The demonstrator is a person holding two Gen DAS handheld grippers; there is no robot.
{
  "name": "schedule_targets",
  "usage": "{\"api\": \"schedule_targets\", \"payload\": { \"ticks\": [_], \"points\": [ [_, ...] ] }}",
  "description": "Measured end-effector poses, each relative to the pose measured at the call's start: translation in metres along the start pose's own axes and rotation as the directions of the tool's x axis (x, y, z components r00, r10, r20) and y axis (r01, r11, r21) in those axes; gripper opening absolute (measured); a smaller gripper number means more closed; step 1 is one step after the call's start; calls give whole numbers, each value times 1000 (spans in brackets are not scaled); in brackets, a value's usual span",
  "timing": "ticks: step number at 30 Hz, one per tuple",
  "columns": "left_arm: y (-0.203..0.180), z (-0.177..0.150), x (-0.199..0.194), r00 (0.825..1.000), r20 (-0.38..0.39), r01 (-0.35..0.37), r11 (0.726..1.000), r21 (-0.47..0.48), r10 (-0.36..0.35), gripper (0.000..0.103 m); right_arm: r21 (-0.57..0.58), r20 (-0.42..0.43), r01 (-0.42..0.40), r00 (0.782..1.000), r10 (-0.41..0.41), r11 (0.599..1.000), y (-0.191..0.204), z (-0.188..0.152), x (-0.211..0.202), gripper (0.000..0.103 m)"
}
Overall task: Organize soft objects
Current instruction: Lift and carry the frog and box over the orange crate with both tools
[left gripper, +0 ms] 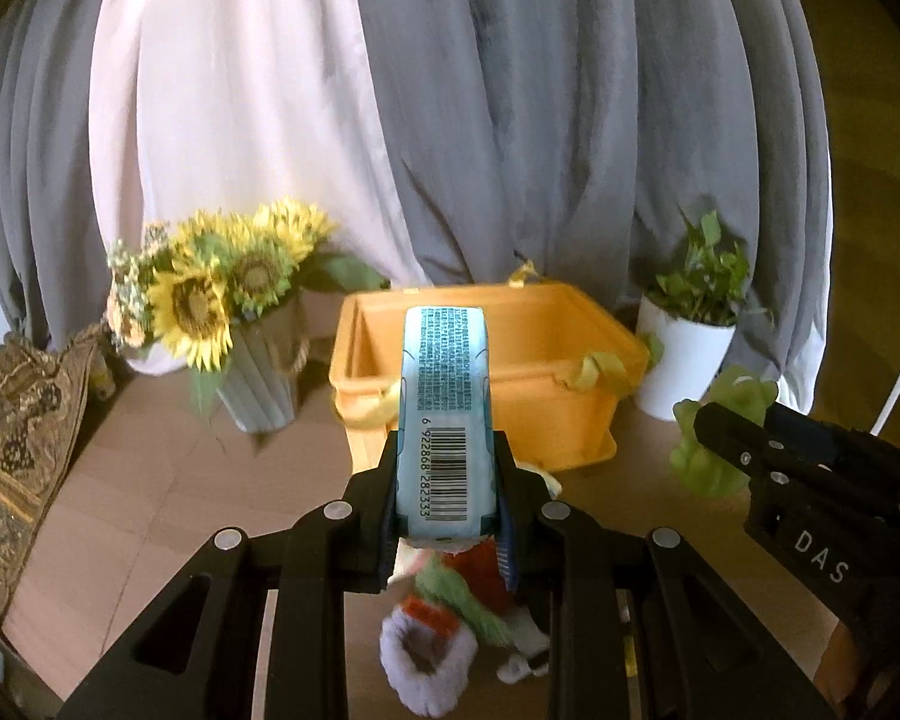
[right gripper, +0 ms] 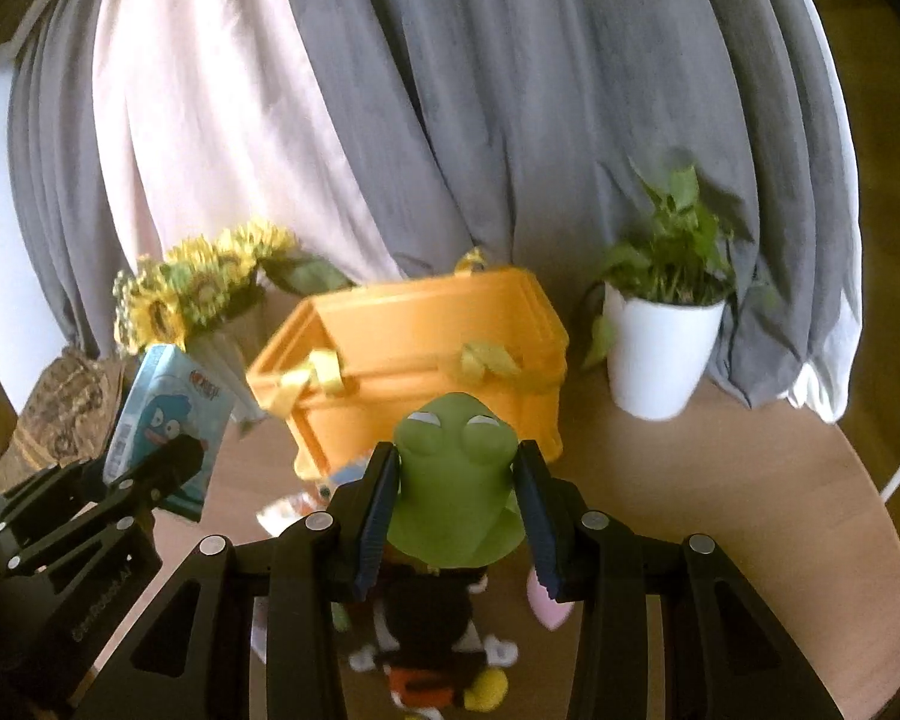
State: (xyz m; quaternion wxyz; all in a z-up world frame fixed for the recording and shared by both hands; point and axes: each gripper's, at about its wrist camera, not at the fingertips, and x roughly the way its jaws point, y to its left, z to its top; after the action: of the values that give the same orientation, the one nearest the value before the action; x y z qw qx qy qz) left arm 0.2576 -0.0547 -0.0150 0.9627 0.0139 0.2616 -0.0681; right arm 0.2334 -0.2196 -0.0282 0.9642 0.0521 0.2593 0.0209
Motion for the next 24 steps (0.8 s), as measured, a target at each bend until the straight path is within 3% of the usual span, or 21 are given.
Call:
{"api": "schedule_targets", "payload": {
  "ticks": [24],
  "points": [
    [12,57,56,997,75,6,1000,15,-7,26,-12,117,-20,993,22,1000,10,67,49,41]
  ]
}}
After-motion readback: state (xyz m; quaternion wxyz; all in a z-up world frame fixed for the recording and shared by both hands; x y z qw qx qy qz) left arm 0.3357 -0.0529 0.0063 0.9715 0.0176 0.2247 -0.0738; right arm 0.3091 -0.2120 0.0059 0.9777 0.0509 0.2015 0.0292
